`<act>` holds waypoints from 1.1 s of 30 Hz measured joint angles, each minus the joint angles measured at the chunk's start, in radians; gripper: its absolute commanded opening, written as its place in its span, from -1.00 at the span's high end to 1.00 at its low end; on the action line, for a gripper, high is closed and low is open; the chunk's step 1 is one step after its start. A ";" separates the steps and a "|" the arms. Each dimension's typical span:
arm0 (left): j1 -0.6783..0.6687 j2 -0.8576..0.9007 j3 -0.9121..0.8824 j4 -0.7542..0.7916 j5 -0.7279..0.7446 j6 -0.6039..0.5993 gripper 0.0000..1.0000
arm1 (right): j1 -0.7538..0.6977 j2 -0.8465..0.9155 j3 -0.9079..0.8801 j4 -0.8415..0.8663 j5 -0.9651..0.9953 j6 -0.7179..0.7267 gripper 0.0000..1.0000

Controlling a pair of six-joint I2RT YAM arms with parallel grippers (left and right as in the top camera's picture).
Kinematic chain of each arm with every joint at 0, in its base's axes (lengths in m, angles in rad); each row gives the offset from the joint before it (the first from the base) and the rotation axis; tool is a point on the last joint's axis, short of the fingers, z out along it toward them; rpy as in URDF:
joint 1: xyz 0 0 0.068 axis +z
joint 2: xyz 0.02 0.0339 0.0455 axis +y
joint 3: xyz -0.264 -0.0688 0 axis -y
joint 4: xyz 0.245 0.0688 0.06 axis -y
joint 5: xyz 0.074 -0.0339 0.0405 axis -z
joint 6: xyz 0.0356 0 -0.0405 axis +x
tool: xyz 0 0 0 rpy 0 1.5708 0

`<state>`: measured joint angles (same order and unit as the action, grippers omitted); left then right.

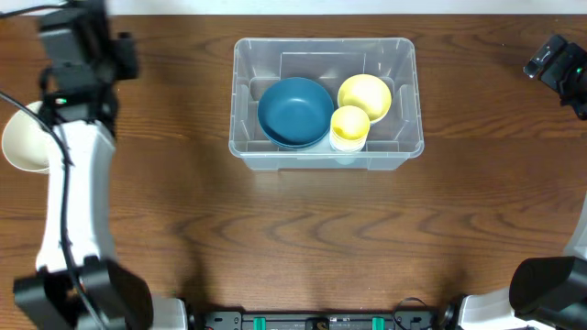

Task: Pack container
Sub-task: 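Move the left gripper left to the cream bowl and grasp its rim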

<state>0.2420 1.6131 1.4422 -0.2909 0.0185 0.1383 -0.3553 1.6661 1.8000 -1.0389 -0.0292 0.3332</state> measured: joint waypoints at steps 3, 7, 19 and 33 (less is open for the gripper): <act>0.079 0.085 0.000 0.025 -0.004 -0.010 -0.18 | 0.000 0.000 0.000 0.000 0.000 0.000 -0.98; 0.143 0.191 0.000 0.072 -0.008 -0.012 -0.20 | 0.000 0.000 0.000 0.000 0.000 0.000 -0.98; 0.187 0.403 0.000 0.116 -0.108 0.008 -0.21 | 0.000 0.000 0.000 0.000 0.000 0.000 -0.98; 0.195 0.462 -0.001 0.115 -0.163 0.011 0.14 | 0.000 0.000 0.000 0.000 0.000 0.000 -0.99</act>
<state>0.4370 2.0754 1.4410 -0.1761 -0.1444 0.1490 -0.3553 1.6661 1.8000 -1.0389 -0.0292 0.3332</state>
